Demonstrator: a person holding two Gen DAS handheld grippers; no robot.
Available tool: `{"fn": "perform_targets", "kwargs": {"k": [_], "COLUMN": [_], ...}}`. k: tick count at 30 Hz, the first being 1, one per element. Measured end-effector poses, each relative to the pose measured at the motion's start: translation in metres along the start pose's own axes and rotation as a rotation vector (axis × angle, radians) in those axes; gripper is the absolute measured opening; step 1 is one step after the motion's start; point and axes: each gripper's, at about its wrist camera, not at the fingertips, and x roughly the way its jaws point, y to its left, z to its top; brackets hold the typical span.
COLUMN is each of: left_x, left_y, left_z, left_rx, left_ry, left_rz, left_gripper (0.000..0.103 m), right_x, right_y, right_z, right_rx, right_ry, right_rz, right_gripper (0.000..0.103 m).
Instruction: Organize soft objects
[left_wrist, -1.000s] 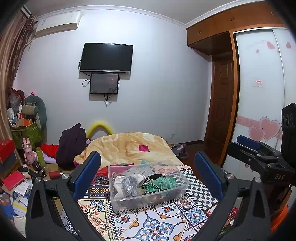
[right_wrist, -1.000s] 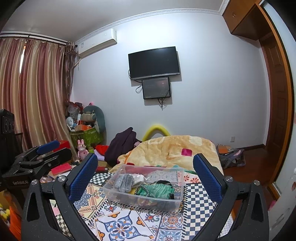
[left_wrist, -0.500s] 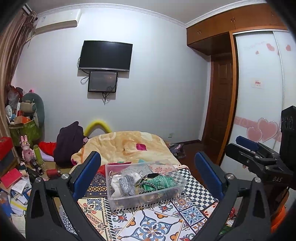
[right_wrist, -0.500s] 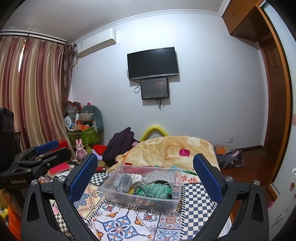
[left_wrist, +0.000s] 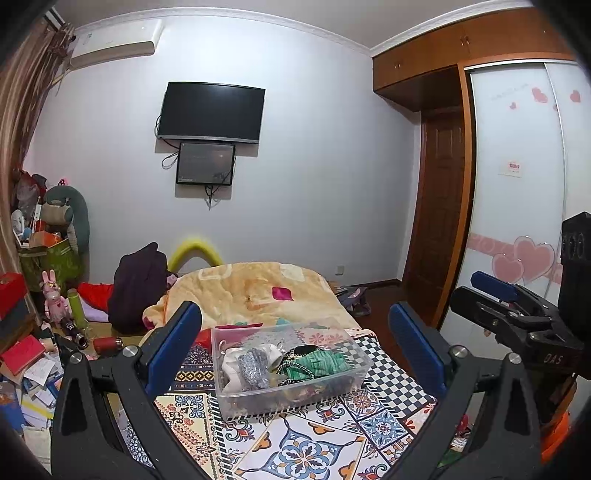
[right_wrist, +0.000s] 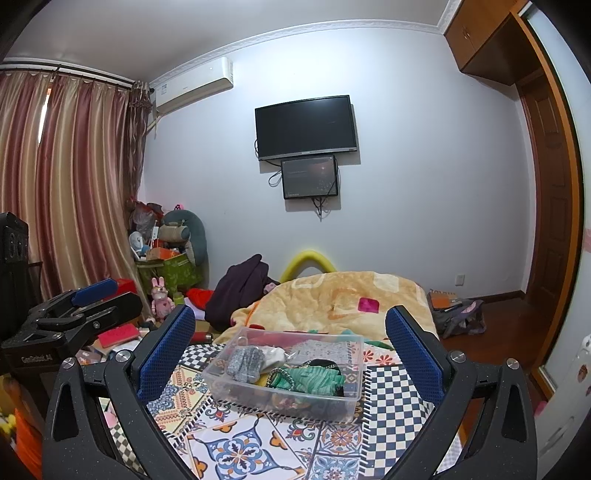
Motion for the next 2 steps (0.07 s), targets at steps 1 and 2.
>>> {"fn": "perform_targets", "kwargs": {"k": [1, 2], "left_x": [-0.0008, -0.0016], "left_y": [-0.0009, -0.0018], "left_z": [-0.0001, -0.0002], "left_rx": [0.003, 0.007], "left_ry": [-0.001, -0.001], "left_rz": [-0.001, -0.001], "left_gripper": [0.103, 0.103], "right_x": [0.0005, 0.0005], "right_y": [0.0002, 0.0003], "right_z": [-0.0008, -0.0009], "right_rx": [0.0, 0.0], "right_ry": [0.0, 0.0], "right_rz": [0.0, 0.0], "right_gripper": [0.103, 0.103]}}
